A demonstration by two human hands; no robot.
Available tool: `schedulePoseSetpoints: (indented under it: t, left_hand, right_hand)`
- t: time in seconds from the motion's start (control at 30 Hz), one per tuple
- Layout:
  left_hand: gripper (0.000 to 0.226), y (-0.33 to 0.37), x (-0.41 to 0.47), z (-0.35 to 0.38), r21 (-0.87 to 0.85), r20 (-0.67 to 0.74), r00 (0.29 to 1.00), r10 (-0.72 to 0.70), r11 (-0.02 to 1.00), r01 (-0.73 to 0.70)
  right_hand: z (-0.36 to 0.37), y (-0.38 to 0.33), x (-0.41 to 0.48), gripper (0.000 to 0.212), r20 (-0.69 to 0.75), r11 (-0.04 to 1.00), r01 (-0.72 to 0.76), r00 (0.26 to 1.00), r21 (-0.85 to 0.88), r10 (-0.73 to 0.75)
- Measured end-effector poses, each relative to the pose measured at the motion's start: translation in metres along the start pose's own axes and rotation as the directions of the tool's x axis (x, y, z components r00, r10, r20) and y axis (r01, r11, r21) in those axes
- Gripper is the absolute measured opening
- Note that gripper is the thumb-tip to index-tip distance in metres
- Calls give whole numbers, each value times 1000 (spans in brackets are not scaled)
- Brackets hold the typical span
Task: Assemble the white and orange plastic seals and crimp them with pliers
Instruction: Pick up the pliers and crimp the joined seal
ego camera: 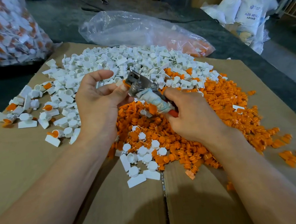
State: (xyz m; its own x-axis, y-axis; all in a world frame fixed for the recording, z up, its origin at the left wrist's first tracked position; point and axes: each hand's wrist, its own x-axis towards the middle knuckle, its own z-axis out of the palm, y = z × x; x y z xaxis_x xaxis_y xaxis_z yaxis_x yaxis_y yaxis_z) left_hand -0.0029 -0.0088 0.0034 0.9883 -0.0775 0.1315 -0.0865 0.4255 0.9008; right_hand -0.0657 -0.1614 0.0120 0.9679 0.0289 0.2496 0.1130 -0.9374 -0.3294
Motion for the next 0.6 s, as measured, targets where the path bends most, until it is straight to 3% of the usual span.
schedulePoseSetpoints:
  t: [0.33,0.47,0.6]
  left_hand:
    - [20,0,0,2,-36,-13,998,-68,997,67]
    - [9,0,4,-2,-186,-47,986,-159,971,148]
    - [10,4,12,-7,-369,-176,955,-238,915,160]
  right_hand:
    - [3,3,0,26,-26,999,-22,999,-32,22]
    - [-1,11,2,31,-121,993,-91,989,-76,81]
    - [-5,16,3,36,-170,982,-175,972,-68,162]
